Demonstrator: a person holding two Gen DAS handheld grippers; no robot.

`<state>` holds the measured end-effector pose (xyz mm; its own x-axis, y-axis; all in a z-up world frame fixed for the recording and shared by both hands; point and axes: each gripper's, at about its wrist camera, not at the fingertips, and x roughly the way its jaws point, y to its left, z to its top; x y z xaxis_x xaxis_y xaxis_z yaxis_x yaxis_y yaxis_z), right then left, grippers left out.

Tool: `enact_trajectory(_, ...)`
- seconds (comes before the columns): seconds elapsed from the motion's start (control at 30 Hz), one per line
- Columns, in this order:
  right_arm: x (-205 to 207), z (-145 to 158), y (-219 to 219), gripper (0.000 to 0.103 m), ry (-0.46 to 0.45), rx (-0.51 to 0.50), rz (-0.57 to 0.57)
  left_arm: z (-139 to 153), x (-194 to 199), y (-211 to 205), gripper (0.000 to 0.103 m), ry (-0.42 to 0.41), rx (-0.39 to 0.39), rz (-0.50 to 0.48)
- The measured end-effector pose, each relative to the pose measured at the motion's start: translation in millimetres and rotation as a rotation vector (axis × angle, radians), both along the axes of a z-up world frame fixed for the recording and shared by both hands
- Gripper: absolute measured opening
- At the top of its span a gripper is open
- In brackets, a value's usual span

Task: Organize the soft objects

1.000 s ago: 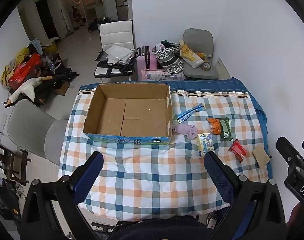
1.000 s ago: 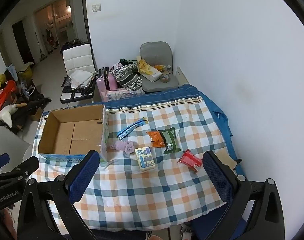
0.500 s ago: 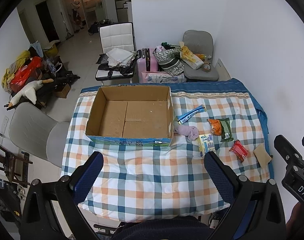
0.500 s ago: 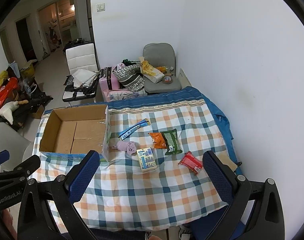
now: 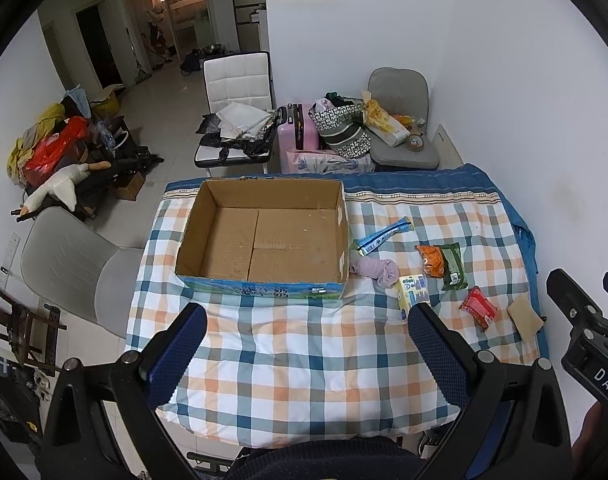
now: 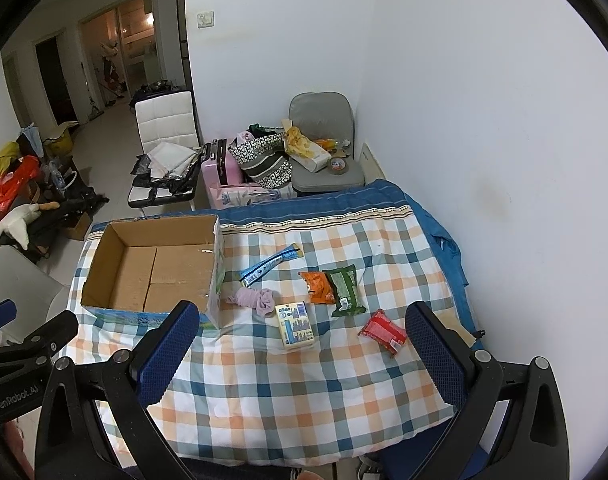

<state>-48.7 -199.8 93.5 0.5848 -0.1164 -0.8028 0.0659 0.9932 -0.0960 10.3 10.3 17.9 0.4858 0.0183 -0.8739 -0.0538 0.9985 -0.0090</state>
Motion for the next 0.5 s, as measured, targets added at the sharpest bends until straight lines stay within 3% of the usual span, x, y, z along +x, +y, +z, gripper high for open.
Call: enact_trajectory(0.5,0.2,1.4,-0.3,0.103,-0.007,0.0,-0.001,0.4,-0.9,1.3,0.103,-0.002,-0.001,0.001)
